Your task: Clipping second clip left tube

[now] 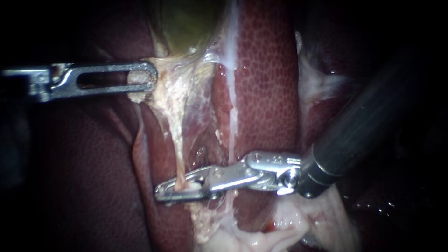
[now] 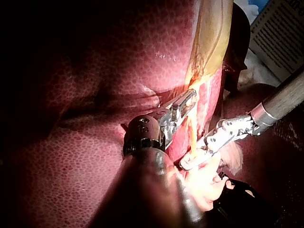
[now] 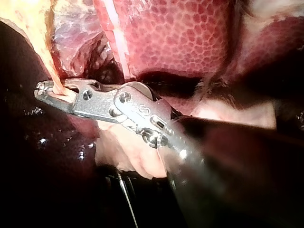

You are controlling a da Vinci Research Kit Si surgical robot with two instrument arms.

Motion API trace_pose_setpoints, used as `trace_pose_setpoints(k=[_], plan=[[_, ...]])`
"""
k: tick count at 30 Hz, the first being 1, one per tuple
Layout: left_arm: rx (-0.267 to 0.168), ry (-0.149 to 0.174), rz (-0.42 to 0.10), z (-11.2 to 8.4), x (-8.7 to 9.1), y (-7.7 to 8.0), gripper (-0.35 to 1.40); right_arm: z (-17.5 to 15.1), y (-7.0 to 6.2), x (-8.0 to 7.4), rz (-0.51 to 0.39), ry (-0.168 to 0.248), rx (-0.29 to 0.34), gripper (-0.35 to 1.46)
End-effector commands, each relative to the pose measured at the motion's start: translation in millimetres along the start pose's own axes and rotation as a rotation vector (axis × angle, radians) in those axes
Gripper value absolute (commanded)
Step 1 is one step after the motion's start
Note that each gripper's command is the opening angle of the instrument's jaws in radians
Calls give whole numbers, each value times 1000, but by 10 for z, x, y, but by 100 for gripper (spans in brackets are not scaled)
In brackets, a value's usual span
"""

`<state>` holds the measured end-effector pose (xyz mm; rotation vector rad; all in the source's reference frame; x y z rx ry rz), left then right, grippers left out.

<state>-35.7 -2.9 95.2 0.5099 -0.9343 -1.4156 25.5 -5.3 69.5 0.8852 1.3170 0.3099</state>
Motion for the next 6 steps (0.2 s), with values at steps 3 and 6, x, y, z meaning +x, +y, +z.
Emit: trace_pose_setpoints(k=[3,6], plan=[[0,0,0,0,0,0,-35,0,0,0,0,0,0,-35],[0,0,0,0,0,0,-35,-1,0,0,0,0,0,-35]])
